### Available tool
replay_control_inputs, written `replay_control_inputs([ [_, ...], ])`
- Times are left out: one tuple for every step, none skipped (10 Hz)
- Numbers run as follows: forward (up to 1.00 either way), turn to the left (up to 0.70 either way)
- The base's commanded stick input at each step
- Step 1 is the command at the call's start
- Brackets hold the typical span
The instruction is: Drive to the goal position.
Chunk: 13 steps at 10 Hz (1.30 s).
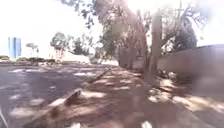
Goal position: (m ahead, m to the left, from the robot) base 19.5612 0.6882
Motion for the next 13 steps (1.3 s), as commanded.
replay_control_inputs([
  [0.70, 0.00],
  [0.70, -0.35],
  [0.70, -0.35],
  [0.70, -0.35],
  [0.70, -0.35],
  [0.70, -0.08],
  [0.70, -0.03],
  [0.70, 0.00],
  [0.70, 0.00],
  [0.70, 0.00],
  [0.70, 0.00],
  [0.70, 0.00],
  [0.70, 0.00],
])
